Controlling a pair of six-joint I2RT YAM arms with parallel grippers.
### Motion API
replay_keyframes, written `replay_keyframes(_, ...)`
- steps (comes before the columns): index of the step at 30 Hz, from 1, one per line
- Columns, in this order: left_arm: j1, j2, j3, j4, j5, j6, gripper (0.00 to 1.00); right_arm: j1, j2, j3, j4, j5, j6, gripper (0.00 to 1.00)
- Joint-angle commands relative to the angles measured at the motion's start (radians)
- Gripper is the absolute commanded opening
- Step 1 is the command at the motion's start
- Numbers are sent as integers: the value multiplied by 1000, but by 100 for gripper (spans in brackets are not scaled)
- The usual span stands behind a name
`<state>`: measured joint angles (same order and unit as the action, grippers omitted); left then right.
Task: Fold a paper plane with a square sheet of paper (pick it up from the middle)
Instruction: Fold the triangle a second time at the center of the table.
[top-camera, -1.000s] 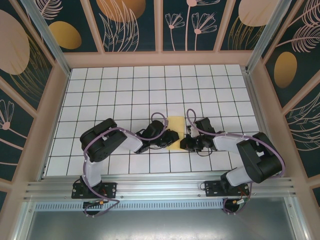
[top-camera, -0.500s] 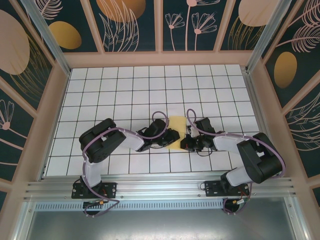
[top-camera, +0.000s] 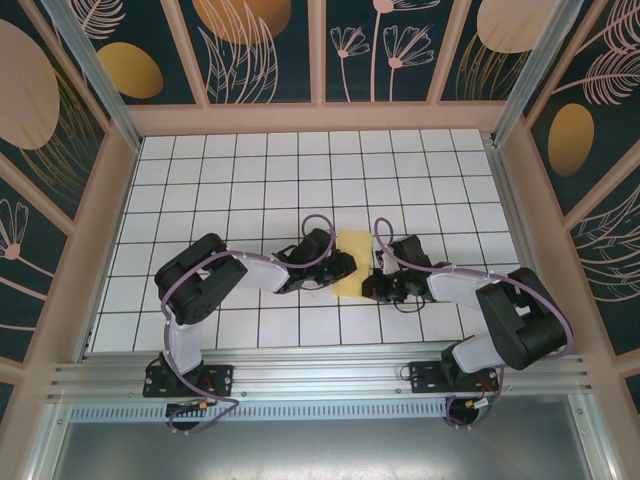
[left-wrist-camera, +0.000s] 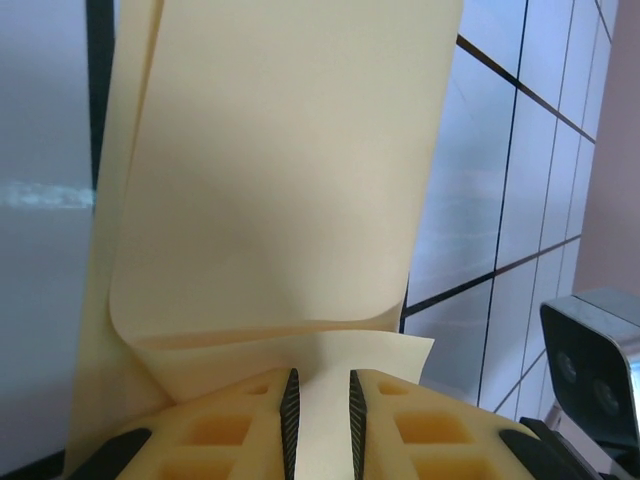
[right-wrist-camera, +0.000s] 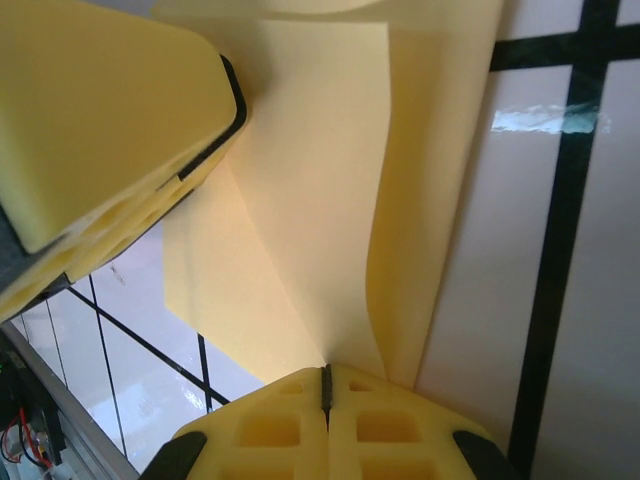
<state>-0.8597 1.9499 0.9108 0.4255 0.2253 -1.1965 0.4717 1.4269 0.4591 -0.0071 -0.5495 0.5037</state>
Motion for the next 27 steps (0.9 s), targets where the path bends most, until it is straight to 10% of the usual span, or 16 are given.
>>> replay_keyframes(1, 47, -6, 1, -160, -139, 63, 24, -8, -3, -25, -125, 64, -21, 2)
replay_keyframes(27, 106, -121, 88, -255, -94, 162, 28, -8, -4, -16, -110, 45, -19, 3)
